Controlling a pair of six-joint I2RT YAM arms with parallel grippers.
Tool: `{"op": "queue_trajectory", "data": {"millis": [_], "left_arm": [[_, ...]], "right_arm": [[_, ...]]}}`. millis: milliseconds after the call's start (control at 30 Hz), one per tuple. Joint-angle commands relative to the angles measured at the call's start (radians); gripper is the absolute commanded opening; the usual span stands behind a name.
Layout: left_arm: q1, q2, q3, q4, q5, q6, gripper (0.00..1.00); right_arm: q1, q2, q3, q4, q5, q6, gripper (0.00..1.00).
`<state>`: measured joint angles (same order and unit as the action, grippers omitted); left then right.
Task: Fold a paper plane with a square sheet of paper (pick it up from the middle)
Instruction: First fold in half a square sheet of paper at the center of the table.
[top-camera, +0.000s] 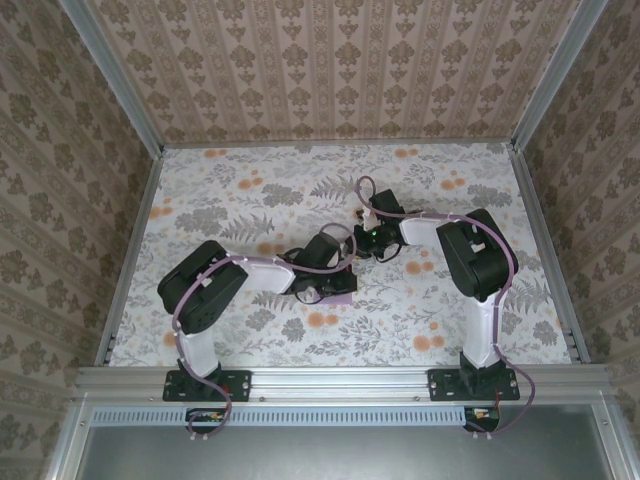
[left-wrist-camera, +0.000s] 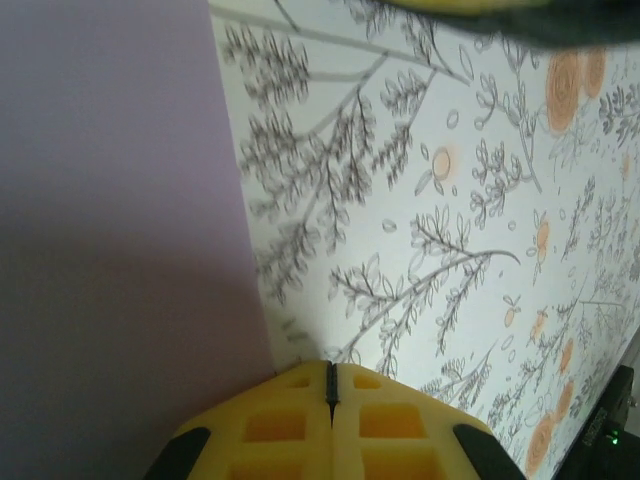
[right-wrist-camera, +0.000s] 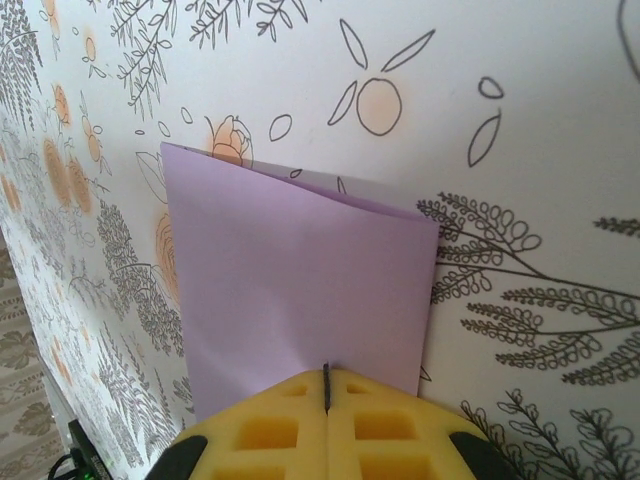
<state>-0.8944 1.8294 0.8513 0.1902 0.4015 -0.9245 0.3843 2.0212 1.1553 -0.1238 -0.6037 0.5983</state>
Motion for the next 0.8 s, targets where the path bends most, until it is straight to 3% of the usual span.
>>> {"op": "queue_trajectory", "data": {"millis": [0, 500, 600, 700, 767], "left_arm": [[-0.045, -0.025, -0.065, -0.083, -0.003, -0.050, 0.00], [-0.101, -0.122, -0.170, 0.001, -0.070, -0.129, 0.00], [-0.044, -0.183, -0.149, -0.035, -0.046, -0.088, 0.02], [0.041, -0.282, -0.116, -0.152, -0.041, -0.012, 0.11], [0.114, -0.346, -0.100, -0.241, -0.045, 0.051, 0.22]], "right_arm": [[-0.007, 0.067, 0.004, -0.066, 0.084, -0.006, 0.00], [-0.013, 0.046, 0.003, -0.069, 0.064, -0.020, 0.00], [-0.011, 0.011, 0.012, -0.075, 0.045, -0.023, 0.00], [-0.010, -0.043, 0.020, -0.090, 0.034, -0.011, 0.00], [-0.006, -0.079, 0.021, -0.101, 0.037, 0.002, 0.00]]}}
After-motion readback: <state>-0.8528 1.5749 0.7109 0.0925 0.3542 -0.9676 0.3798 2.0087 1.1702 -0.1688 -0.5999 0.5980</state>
